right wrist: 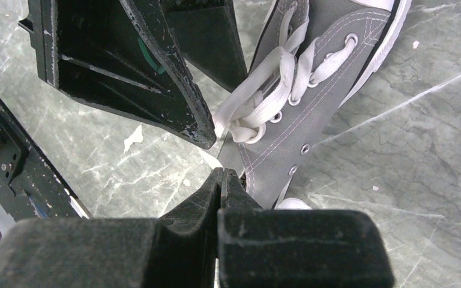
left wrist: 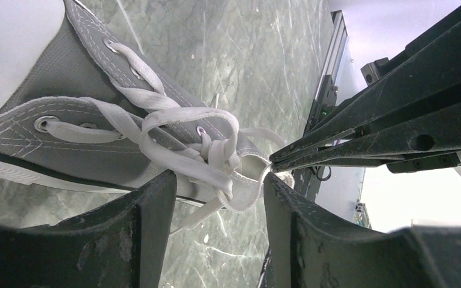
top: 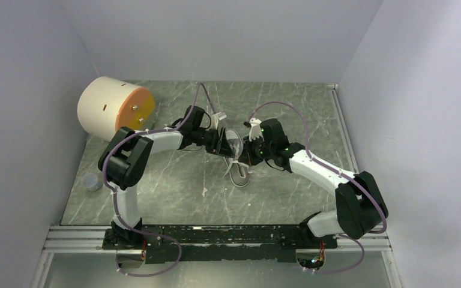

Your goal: Tie the shoes

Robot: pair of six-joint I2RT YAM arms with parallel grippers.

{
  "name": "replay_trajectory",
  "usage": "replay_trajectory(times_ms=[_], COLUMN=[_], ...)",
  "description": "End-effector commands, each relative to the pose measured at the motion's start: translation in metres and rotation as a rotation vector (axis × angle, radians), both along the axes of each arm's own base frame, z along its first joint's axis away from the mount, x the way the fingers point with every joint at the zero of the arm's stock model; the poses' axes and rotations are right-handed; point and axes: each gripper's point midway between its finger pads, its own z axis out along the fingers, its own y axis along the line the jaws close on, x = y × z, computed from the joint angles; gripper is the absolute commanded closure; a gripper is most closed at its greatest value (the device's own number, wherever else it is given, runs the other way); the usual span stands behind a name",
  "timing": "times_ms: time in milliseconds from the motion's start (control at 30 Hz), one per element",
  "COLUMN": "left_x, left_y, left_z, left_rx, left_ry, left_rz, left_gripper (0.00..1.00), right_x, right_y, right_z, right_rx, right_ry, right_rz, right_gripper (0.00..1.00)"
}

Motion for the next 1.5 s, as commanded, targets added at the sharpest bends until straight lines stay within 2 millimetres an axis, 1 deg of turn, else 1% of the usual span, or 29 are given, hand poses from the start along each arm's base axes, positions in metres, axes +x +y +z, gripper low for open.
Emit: replay_trajectory(times_ms=[0,67,100,167,267,300,333,367,433,567,667,700,767,867,900,967,1000,1033,1167,1233,1267,1467], left_x=[0.005,0.015,0.019,0.034,0.046,0.049,0.050,0.051,0.053,0.051,0.050,0.047,0.045,0.043,0.042,0.039,0.037,0.035,0.026,0.019,0.017,0.002], left_y=[0.000,0.003,0.007,0.012,0.010,0.008,0.005,0.001,-0.007,-0.027,-0.036,-0.040,-0.041,-0.036,-0.034,-0.026,-0.023,-0.020,-0.008,-0.003,0.000,0.005], left_z=[0.011,0.016,0.014,0.016,0.028,0.032,0.036,0.038,0.040,0.037,0.027,0.025,0.020,0.013,0.011,0.004,0.003,0.002,0.012,0.011,0.011,0.010], left_rx=[-0.003,0.037,0.081,0.166,0.216,0.214,0.211,0.211,0.236,0.248,0.300,0.319,0.364,0.417,0.431,0.470,0.486,0.496,0.502,0.498,0.499,0.467], left_ry=[-0.050,-0.097,-0.102,-0.150,-0.218,-0.230,-0.235,-0.240,-0.265,-0.289,-0.288,-0.300,-0.329,-0.343,-0.344,-0.338,-0.336,-0.333,-0.347,-0.338,-0.335,-0.292], left_rz=[0.003,0.032,0.056,0.112,0.143,0.150,0.156,0.158,0.164,0.153,0.140,0.124,0.114,0.116,0.112,0.107,0.102,0.094,0.101,0.110,0.118,0.145], left_gripper=[0.40,0.39,0.39,0.40,0.39,0.37,0.29,0.22,0.19,0.21,0.22,0.21,0.21,0.23,0.25,0.33,0.42,0.47,0.66,0.87,0.94,0.95], right_x=[0.004,0.002,0.001,0.000,-0.002,-0.003,-0.003,-0.004,-0.004,-0.004,-0.003,-0.004,-0.004,-0.004,-0.004,-0.004,-0.004,-0.004,-0.004,-0.004,-0.003,0.000], right_y=[0.001,0.000,-0.001,-0.002,-0.004,-0.006,-0.006,-0.007,-0.008,-0.008,-0.008,-0.008,-0.008,-0.008,-0.007,-0.007,-0.007,-0.007,-0.007,-0.007,-0.007,-0.004], right_z=[0.006,0.005,0.004,0.004,0.005,0.005,0.005,0.005,0.006,0.007,0.008,0.008,0.009,0.008,0.008,0.008,0.008,0.009,0.008,0.006,0.005,0.001], right_rx=[0.000,-0.002,-0.005,-0.010,-0.018,-0.019,-0.020,-0.019,-0.017,-0.017,-0.013,-0.012,-0.009,-0.007,-0.006,-0.005,-0.004,-0.004,-0.004,-0.008,-0.009,-0.010], right_ry=[-0.017,-0.014,-0.012,-0.010,-0.013,-0.015,-0.017,-0.019,-0.025,-0.029,-0.035,-0.036,-0.040,-0.040,-0.039,-0.041,-0.042,-0.043,-0.042,-0.036,-0.033,-0.016], right_rz=[-0.001,-0.001,-0.002,0.003,0.004,0.001,0.000,-0.001,-0.006,-0.009,-0.010,-0.010,-0.010,-0.006,-0.006,-0.006,-0.006,-0.006,-0.007,-0.009,-0.011,-0.014], right_gripper=[1.00,1.00,1.00,1.00,1.00,1.00,1.00,1.00,1.00,1.00,1.00,1.00,1.00,1.00,1.00,1.00,1.00,1.00,1.00,1.00,1.00,1.00])
